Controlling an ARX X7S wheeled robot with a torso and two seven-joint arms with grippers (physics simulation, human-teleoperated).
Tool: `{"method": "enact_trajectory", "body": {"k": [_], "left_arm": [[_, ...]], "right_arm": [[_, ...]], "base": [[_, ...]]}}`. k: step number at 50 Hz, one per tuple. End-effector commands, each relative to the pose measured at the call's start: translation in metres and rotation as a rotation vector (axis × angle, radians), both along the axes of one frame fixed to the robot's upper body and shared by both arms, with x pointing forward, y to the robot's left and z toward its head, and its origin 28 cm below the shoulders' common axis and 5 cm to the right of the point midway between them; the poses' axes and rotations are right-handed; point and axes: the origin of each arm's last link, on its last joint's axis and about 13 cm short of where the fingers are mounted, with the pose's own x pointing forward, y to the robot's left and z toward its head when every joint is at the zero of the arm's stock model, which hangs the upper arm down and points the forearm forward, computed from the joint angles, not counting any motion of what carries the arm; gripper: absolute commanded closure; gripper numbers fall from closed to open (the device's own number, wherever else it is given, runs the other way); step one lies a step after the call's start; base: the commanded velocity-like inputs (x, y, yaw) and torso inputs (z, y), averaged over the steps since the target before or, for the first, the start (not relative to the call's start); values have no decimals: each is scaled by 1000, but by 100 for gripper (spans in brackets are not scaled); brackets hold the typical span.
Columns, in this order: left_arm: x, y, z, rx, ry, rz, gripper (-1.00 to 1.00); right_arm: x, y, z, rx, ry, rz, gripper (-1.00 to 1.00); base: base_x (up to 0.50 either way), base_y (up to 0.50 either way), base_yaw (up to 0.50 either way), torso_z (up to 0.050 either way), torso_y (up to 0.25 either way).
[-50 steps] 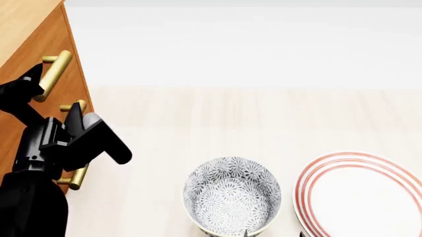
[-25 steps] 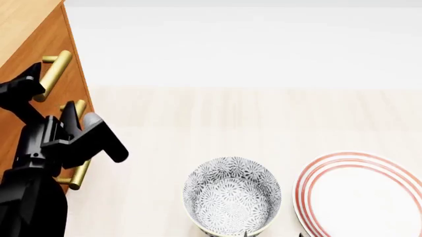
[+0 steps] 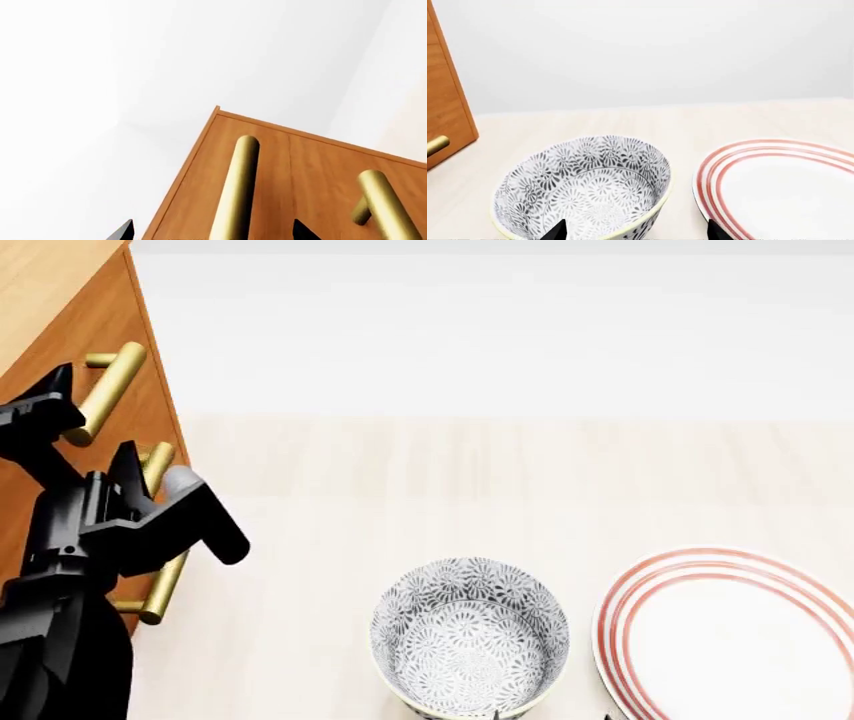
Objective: Open the top drawer of the cabinet.
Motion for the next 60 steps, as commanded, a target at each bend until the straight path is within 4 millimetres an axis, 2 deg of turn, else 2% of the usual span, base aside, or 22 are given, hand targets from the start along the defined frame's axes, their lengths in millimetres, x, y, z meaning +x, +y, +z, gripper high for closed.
{"method": "enact_trajectory", "body": {"k": [1,16,17,36,60], "left_arm": [[1,0,1,10,2,19,-100],[5,-2,0,30,-11,31,-100],[5,-2,0,31,-11,30,100],[4,-6,-5,54,0,3,100],[0,-45,-9,77,4,-131,100]], "right_arm": [[1,1,1,3,-6,3,-100],[3,0,2,7,-5,-6,-100],[3,0,1,8,-4,-6,-100],[3,-1,1,8,-3,-10,-100],[1,0,2,4,-7,9,-100]], "base": [[0,0,0,0,0],[0,0,0,0,0],[0,0,0,0,0],[1,0,0,0,0],[1,0,-2,0,0]]}}
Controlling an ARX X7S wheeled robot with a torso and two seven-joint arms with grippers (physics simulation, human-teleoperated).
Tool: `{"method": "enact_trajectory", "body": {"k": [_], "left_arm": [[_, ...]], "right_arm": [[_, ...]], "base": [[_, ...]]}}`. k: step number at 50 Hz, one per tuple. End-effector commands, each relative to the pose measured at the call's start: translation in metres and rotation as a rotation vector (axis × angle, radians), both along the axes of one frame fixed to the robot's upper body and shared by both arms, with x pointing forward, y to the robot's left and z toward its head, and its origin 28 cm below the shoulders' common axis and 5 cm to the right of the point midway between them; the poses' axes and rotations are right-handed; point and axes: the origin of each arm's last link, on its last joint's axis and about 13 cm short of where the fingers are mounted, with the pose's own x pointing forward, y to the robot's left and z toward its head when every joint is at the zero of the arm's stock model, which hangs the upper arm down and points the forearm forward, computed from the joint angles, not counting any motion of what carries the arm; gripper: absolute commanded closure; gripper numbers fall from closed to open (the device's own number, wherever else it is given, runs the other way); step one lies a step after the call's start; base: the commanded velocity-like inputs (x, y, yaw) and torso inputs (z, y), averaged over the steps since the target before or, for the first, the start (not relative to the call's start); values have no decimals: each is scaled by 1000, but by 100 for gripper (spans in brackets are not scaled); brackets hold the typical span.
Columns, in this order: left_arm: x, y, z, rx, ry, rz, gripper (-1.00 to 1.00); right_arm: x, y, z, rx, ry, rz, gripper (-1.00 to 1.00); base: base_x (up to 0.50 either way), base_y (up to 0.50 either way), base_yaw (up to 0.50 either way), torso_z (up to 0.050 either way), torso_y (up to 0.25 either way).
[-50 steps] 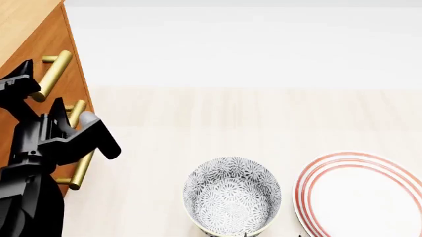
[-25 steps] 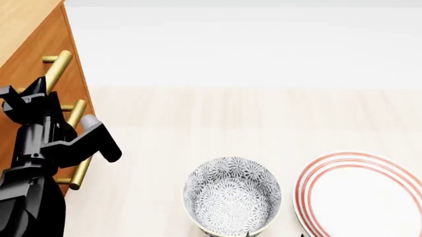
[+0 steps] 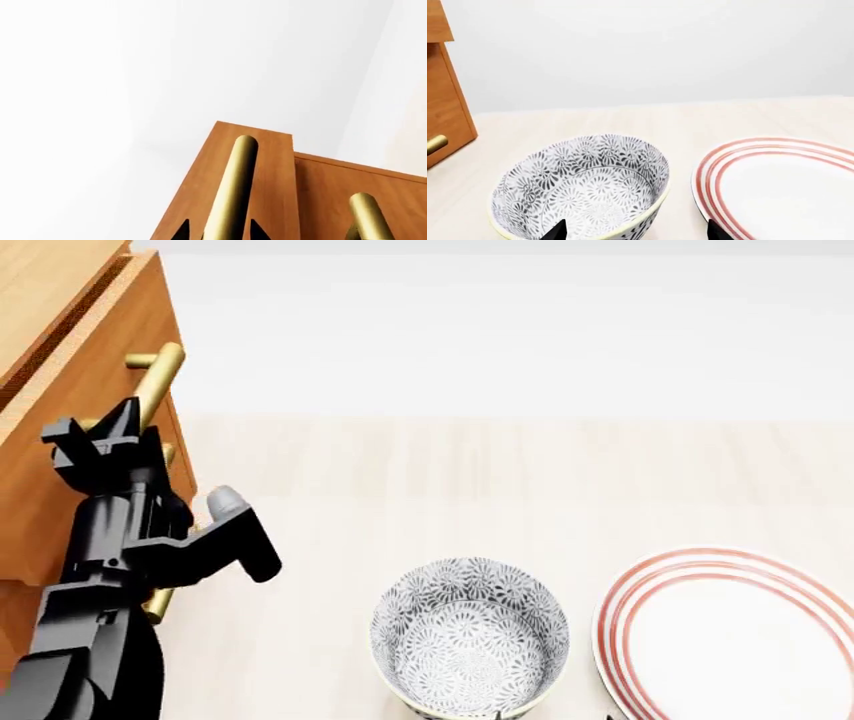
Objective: Open the top drawer of the cabinet.
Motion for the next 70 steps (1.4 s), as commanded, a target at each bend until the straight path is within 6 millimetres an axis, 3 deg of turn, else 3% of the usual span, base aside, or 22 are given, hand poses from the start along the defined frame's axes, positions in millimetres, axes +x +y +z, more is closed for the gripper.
{"method": "enact_trajectory", "body": {"k": [1,20,40,41,51,59,70], "left_arm": [[-2,-28,1,-21,29,-93,100],[-5,-66,5,-2,33,-208,100],[-8,-82,10,-12,11,-261,100],[-8,-82,11,-14,4,-257,-100],[-18,-89,17,-52,4,-290,-100],[-38,-107,24,-254,47,-402,-100],[-62,-118,51,-406,16,-568,-100]], "right_arm": [[0,1,1,1,-13,11,-100],[0,-1,0,9,-4,17,-100],[0,-1,0,11,4,28,-100],[0,-1,0,11,5,28,-100],[1,-1,-1,16,16,25,-100],[3,-2,-1,22,15,17,-100],[4,-2,-2,29,16,12,-100]], "base": [[0,0,-3,0,0],[0,0,-1,0,0],[-1,0,0,0,0],[-11,0,0,0,0],[0,0,0,0,0],[0,0,0,0,0],[0,0,0,0,0]]}}
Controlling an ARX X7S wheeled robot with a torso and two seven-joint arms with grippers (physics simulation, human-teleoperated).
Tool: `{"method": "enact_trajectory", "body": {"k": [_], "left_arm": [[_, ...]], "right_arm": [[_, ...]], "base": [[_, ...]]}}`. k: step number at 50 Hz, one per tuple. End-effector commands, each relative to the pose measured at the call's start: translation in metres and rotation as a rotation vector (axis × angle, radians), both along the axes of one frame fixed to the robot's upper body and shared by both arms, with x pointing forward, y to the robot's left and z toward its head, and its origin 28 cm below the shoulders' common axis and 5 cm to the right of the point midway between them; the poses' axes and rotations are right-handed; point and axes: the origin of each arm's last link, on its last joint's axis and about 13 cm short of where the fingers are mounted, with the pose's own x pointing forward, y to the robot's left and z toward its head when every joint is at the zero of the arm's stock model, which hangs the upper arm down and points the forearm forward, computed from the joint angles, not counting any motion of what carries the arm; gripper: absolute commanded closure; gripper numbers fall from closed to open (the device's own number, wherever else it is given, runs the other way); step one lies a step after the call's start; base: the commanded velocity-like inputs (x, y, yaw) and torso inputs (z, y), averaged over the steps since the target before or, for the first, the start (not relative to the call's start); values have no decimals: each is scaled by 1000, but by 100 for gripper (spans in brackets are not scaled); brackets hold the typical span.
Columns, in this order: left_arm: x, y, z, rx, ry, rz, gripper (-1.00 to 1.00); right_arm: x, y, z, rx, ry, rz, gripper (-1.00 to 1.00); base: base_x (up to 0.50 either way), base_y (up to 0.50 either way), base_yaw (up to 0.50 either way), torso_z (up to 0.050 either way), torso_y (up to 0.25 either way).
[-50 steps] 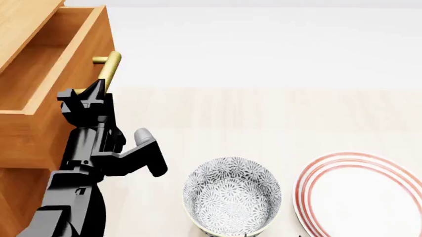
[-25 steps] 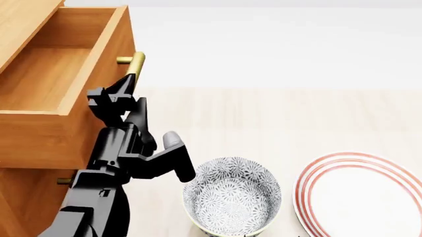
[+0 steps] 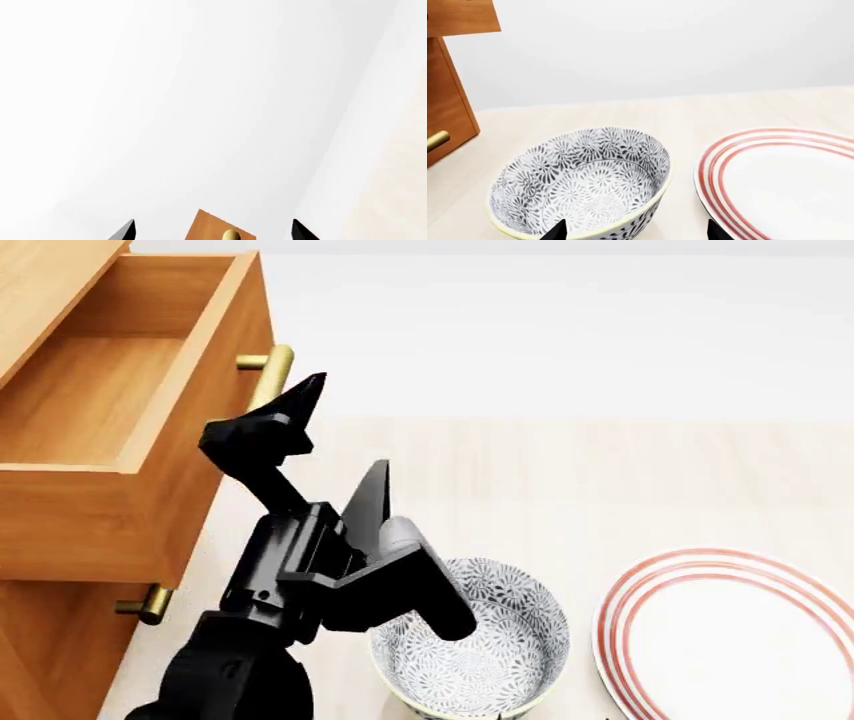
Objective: Open the top drawer of the cabinet.
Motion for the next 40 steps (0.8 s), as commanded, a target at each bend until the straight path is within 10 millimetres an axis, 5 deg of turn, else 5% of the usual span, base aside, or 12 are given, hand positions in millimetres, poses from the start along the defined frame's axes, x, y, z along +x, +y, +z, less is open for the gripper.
{"method": "enact_trajectory", "body": {"k": [1,23,40], "left_arm": [[-22,-12,27,-167,6,-150,-100],[-33,-3,79,-332,-94,-147,-100],[-15,11,87,-374,-100,-58,-100]], "right_arm": [[2,1,1,9,-9,-1,-100],[0,2,-1,7,1,6,-100],[0,2,-3,8,7,8,-100]], "base": [[0,0,0,0,0],[0,0,0,0,0],[0,0,0,0,0]]}}
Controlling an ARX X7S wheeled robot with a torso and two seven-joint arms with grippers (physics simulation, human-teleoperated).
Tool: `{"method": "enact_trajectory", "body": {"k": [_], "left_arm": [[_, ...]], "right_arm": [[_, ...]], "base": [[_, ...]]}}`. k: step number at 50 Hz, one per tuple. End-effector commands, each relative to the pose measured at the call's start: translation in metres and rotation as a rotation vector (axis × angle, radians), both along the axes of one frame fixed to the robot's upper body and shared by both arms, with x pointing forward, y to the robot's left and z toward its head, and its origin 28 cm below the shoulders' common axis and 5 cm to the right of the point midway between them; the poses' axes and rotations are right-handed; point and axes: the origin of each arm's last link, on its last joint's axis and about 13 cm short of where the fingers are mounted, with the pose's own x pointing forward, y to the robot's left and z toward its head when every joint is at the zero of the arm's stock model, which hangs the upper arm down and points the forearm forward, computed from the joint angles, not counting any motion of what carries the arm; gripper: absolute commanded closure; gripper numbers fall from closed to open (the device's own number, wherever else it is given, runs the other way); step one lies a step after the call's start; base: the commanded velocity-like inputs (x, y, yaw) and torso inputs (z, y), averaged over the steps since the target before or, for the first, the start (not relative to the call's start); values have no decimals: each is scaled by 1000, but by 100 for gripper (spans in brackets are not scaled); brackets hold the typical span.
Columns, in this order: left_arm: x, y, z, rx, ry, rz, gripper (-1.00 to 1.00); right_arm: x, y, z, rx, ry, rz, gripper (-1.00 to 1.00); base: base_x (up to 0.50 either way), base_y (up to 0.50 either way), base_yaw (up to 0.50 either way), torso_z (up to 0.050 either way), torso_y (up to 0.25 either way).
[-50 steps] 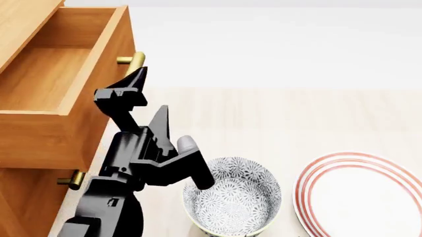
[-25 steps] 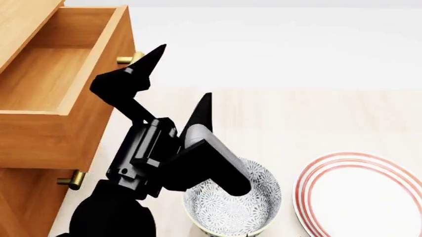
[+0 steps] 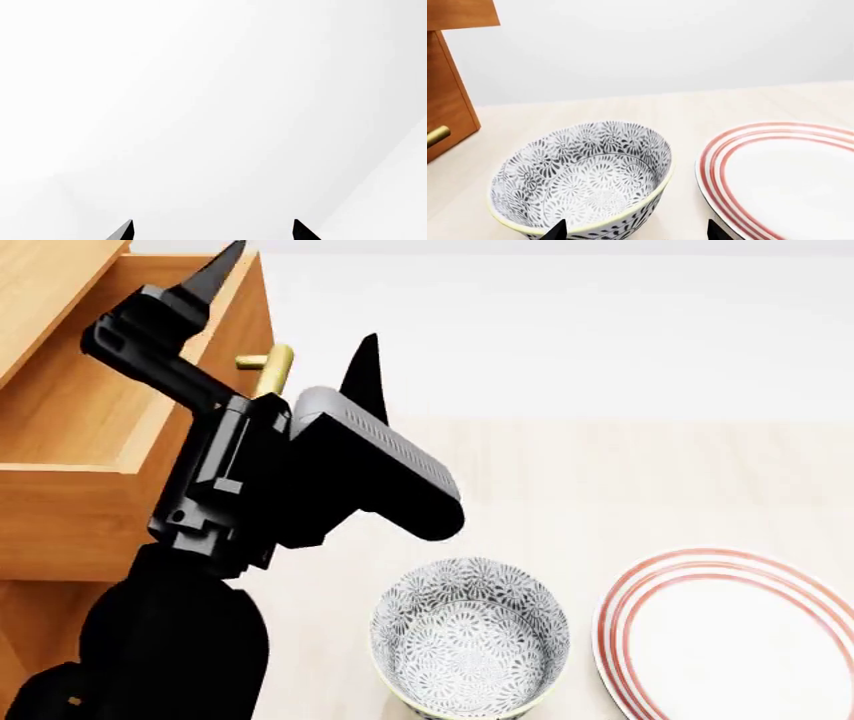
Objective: Open the top drawer of the cabinet.
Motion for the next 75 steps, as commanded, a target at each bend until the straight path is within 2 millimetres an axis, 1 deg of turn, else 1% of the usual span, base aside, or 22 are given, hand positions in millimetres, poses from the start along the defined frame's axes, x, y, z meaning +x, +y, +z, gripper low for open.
{"method": "enact_trajectory", "body": {"k": [1,8,15,18,24,30,39,46,50,59,68,69,75], "left_arm": [[8,8,15,-72,16,32,-100],[13,10,24,-161,69,37,-100],[21,15,41,-232,100,42,-100],[25,16,45,-238,108,52,-100],[27,17,44,-255,148,31,-100],[34,19,42,-271,181,40,-100],[55,30,40,-300,223,99,-100],[61,34,39,-338,257,104,-100],[67,38,41,-352,265,126,-100],[71,38,47,-361,283,106,-100],[72,36,58,-464,340,86,-100],[71,34,62,-499,358,73,-100],[70,31,73,-590,390,62,-100]], "right_arm": [[0,1,1,4,-8,6,-100],[0,2,2,3,-9,7,-100],[0,2,0,4,-6,8,-100],[0,2,1,4,-7,6,-100],[1,1,2,6,-6,1,-100],[2,1,4,9,-5,-6,-100],[3,0,4,12,-3,-13,-100],[2,0,3,11,0,-10,-100],[2,0,2,10,1,-7,-100],[1,1,3,8,3,-3,-100],[1,1,1,7,5,1,-100],[0,1,2,7,4,2,-100],[1,2,1,6,5,3,-100]], "base": [[0,0,0,0,0],[0,0,0,0,0],[0,0,0,0,0],[0,0,0,0,0],[0,0,0,0,0],[0,0,0,0,0],[0,0,0,0,0],[0,0,0,0,0],[0,0,0,0,0],[0,0,0,0,0],[0,0,0,0,0],[0,0,0,0,0],[0,0,0,0,0]]}}
